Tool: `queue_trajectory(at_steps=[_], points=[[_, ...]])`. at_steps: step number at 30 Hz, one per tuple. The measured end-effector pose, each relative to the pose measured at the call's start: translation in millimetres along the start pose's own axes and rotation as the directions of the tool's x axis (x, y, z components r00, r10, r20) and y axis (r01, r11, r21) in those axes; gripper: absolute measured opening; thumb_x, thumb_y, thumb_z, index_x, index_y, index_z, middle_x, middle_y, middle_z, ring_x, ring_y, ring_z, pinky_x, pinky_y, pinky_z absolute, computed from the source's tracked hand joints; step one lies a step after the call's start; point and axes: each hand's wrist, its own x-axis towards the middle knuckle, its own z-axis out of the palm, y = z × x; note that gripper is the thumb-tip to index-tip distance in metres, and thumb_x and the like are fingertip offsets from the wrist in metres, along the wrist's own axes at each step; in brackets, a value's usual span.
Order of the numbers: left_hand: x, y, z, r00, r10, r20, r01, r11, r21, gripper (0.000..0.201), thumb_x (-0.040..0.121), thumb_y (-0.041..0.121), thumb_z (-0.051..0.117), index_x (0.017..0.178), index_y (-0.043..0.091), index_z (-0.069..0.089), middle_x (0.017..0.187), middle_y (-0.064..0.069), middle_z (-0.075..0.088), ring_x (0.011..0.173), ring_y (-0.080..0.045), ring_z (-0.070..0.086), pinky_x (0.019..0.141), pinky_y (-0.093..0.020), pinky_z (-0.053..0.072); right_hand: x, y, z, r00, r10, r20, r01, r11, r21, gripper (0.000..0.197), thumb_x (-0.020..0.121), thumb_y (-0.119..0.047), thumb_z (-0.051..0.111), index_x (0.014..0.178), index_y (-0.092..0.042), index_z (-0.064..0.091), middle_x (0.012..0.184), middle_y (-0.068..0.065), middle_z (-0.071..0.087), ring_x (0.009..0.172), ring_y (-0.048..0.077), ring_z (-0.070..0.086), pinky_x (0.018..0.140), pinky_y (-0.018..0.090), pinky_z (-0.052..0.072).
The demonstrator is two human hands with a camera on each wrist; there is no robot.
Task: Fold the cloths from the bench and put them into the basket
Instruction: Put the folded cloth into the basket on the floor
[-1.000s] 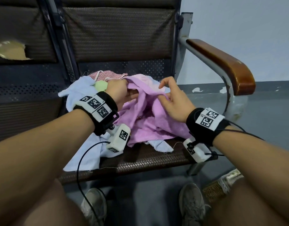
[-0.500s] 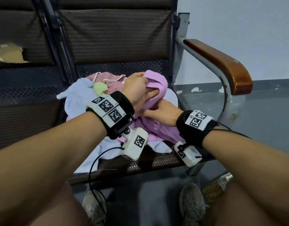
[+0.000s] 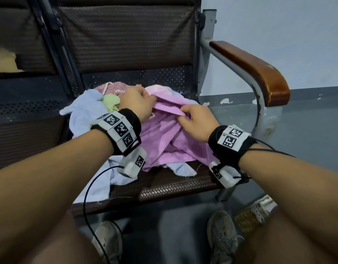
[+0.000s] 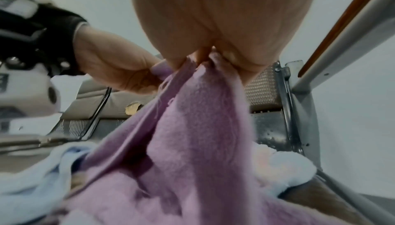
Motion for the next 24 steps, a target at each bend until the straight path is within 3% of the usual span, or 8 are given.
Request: queue_trajectory(at_steps=[7, 10, 12, 15, 17, 19, 21, 24], points=[[4.9, 6.2, 2.7, 1.0, 0.001, 0.01, 0.0, 0.985, -0.175, 0.042, 0.084, 0.035, 0.042, 0.074, -0.002, 0.059, 0.07, -0.011, 0.058, 0.071, -0.031, 0.059, 0.077, -0.057, 0.056, -8.6, 12.2, 17.5, 0.951, 0.134, 0.278, -0.038, 0.946, -0.323, 0.031, 0.085, -0.033, 0.062, 0.061, -0.018, 0.048, 0.067, 0.003, 0.053, 0.075, 0.029, 0.058, 0.066, 0.028, 0.043], [5.6, 6.8, 2.5, 1.0, 0.012, -0.009, -0.014, 0.982, -0.186, 0.037, 0.09, 0.035, 0.039, 0.07, 0.008, 0.055, 0.072, -0.003, 0.057, 0.075, -0.026, 0.056, 0.072, -0.045, 0.052, -7.3, 12.1, 23.0, 0.919, 0.228, 0.322, -0.116, 0.937, -0.33, 0.024, 0.092, -0.024, 0.054, 0.07, -0.015, 0.051, 0.082, 0.01, 0.055, 0.077, 0.027, 0.053, 0.07, 0.028, 0.041], [8.2, 2.8, -1.2, 0.998, 0.006, -0.064, -0.014, 0.991, -0.131, 0.037, 0.095, 0.034, 0.039, 0.072, 0.011, 0.055, 0.074, -0.004, 0.061, 0.078, -0.028, 0.06, 0.068, -0.037, 0.051, 0.1, 12.1, 15.5, 0.936, 0.275, 0.219, -0.234, 0.952, -0.197, 0.02, 0.095, -0.015, 0.045, 0.079, -0.012, 0.056, 0.087, 0.012, 0.056, 0.08, 0.027, 0.053, 0.071, 0.028, 0.04], [11.1, -3.4, -1.8, 1.0, -0.027, -0.004, 0.026, 0.985, -0.17, 0.028, 0.095, 0.022, 0.042, 0.083, 0.001, 0.056, 0.083, -0.021, 0.07, 0.074, -0.036, 0.071, 0.067, -0.05, 0.059, 19.5, 16.6, -5.5, 0.916, 0.398, -0.046, -0.377, 0.896, 0.235, 0.027, 0.1, -0.012, 0.036, 0.084, -0.009, 0.057, 0.09, 0.014, 0.055, 0.084, 0.025, 0.053, 0.074, 0.032, 0.04], [5.7, -1.4, 5.9, 0.994, -0.005, 0.106, 0.028, 0.976, -0.216, 0.016, 0.09, 0.011, 0.042, 0.081, 0.004, 0.054, 0.071, -0.018, 0.072, 0.063, -0.033, 0.073, 0.056, -0.041, 0.057, 29.2, 15.8, -20.7, 0.86, 0.484, -0.164, -0.357, 0.799, 0.483, 0.032, 0.1, -0.015, 0.033, 0.073, -0.018, 0.05, 0.087, 0.012, 0.051, 0.086, 0.023, 0.049, 0.078, 0.033, 0.036], [0.1, 4.6, 13.2, 0.99, 0.013, 0.14, 0.029, 0.956, -0.293, 0.011, 0.087, 0.005, 0.045, 0.08, 0.005, 0.054, 0.062, -0.012, 0.068, 0.054, -0.026, 0.071, 0.045, -0.03, 0.051, 30.4, 16.0, -32.5, 0.823, 0.486, -0.295, -0.293, 0.808, 0.511, 0.037, 0.098, -0.018, 0.038, 0.061, -0.019, 0.043, 0.069, 0.003, 0.047, 0.075, 0.021, 0.046, 0.072, 0.031, 0.035], [1.1, 8.8, 14.5, 0.996, -0.003, 0.085, 0.034, 0.93, -0.366, 0.013, 0.088, 0.006, 0.048, 0.075, 0.009, 0.047, 0.065, -0.011, 0.057, 0.057, -0.029, 0.072, 0.046, -0.034, 0.054, 22.7, 20.5, -39.0, 0.871, 0.365, -0.33, -0.231, 0.896, 0.38, 0.036, 0.09, -0.026, 0.054, 0.056, -0.015, 0.051, 0.056, -0.003, 0.048, 0.06, 0.017, 0.045, 0.061, 0.03, 0.037], [14.6, 0.3, 5.2, 0.989, -0.135, -0.065, 0.095, 0.899, -0.427, 0.015, 0.09, 0.011, 0.05, 0.079, 0.018, 0.044, 0.084, -0.008, 0.054, 0.062, -0.032, 0.07, 0.063, -0.045, 0.061, 8.2, 33.2, -33.5, 0.984, 0.157, -0.081, -0.147, 0.982, 0.115, 0.02, 0.08, -0.037, 0.073, 0.068, -0.023, 0.066, 0.06, -0.007, 0.061, 0.055, 0.01, 0.053, 0.052, 0.024, 0.04]])
